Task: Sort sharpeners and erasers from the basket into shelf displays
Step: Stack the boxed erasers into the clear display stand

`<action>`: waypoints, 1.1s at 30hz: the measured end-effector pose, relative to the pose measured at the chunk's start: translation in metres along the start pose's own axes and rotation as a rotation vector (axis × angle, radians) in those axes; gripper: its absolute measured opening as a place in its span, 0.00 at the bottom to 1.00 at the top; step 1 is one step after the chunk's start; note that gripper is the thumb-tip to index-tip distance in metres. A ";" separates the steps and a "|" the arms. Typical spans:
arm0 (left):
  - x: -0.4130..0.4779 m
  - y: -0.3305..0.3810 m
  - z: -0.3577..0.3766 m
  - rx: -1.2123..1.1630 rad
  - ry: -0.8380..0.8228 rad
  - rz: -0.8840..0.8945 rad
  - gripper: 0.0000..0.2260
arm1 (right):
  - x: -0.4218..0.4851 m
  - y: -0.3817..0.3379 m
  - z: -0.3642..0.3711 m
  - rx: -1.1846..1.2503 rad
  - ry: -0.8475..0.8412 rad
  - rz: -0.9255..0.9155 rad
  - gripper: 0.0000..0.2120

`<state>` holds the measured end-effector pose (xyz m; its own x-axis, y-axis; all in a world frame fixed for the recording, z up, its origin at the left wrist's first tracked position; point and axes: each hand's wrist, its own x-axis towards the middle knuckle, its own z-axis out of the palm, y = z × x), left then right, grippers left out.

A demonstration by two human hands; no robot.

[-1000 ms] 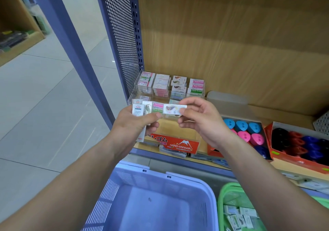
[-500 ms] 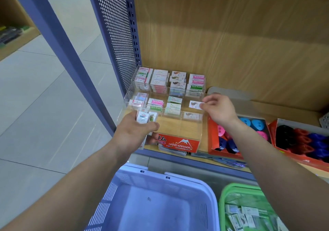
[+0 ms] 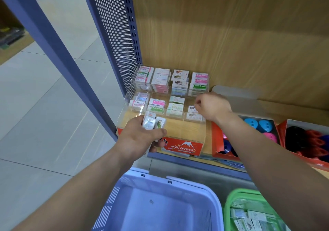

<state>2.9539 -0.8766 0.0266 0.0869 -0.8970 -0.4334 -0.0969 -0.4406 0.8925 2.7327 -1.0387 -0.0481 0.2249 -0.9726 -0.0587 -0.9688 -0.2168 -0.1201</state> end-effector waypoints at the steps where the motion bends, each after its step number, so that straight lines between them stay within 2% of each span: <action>1: -0.002 0.002 0.000 -0.006 -0.005 0.006 0.07 | -0.004 -0.001 -0.002 0.019 0.015 0.011 0.10; 4: -0.006 0.006 0.001 -0.026 -0.008 0.020 0.10 | -0.031 -0.005 -0.016 0.253 0.195 0.062 0.11; 6: -0.009 0.009 0.001 -0.025 -0.004 0.031 0.11 | -0.056 -0.018 -0.029 0.583 0.233 0.042 0.08; 9: -0.014 0.013 0.003 -0.015 -0.006 0.047 0.14 | -0.098 -0.053 -0.050 1.057 -0.004 -0.057 0.06; 11: -0.019 0.014 0.004 -0.009 -0.018 0.067 0.16 | -0.117 -0.070 -0.059 1.202 -0.150 -0.071 0.07; 13: -0.025 0.015 0.005 -0.004 -0.029 0.087 0.17 | -0.126 -0.078 -0.066 1.308 -0.217 -0.055 0.08; 20: -0.040 0.021 0.005 -0.022 -0.046 0.123 0.18 | -0.134 -0.076 -0.077 1.387 -0.268 -0.036 0.10; 23: -0.042 0.021 0.004 -0.029 -0.037 0.107 0.16 | -0.138 -0.074 -0.075 1.493 -0.245 0.042 0.07; 27: -0.038 0.016 0.001 0.018 -0.037 0.107 0.14 | -0.143 -0.064 -0.067 1.673 -0.228 0.223 0.11; 30: -0.034 0.008 -0.002 0.061 -0.047 0.082 0.15 | -0.144 -0.047 -0.053 1.536 -0.164 0.288 0.07; 33: -0.030 0.003 -0.005 0.065 -0.066 0.049 0.15 | -0.139 -0.027 -0.039 1.441 -0.071 0.353 0.09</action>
<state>2.9555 -0.8512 0.0426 0.0153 -0.9168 -0.3990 -0.1640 -0.3959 0.9035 2.7234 -0.9013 0.0022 0.0515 -0.9409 -0.3348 -0.0479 0.3326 -0.9419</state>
